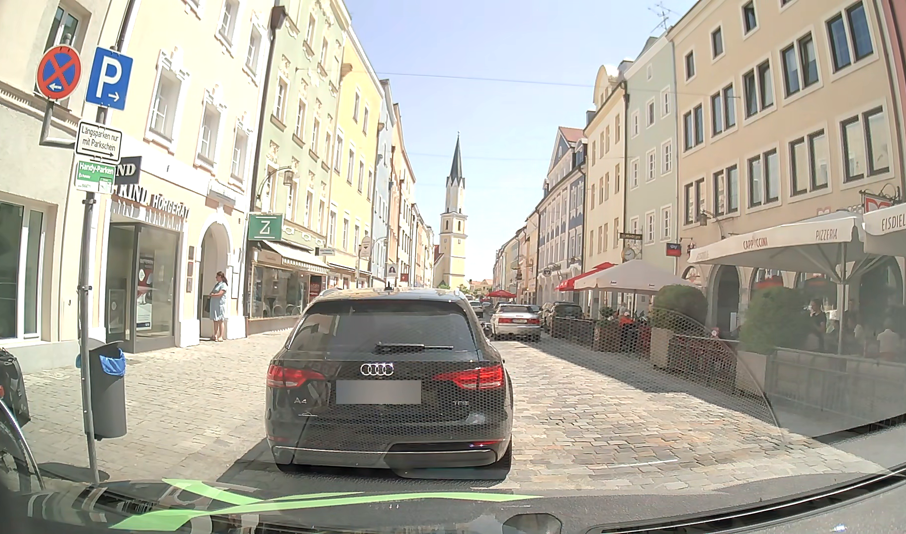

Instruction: Follow the waypoints while adhering to traffic rules and regulations

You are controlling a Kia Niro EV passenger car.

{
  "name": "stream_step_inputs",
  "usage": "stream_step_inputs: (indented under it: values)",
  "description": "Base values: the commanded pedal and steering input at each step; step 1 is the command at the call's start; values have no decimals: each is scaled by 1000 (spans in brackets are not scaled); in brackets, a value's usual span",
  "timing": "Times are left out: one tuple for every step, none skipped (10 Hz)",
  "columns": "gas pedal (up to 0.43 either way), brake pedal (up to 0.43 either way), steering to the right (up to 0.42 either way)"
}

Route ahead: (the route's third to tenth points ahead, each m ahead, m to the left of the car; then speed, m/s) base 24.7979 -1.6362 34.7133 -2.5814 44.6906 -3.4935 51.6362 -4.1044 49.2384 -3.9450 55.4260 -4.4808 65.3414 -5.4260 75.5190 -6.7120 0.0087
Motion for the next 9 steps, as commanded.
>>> stream_step_inputs:
  values:
    - [0,128,971]
    - [0,91,972]
    - [0,49,972]
    - [0,0,972]
    - [0,0,972]
    - [0,0,972]
    - [0,0,972]
    - [0,0,972]
    - [0,0,972]
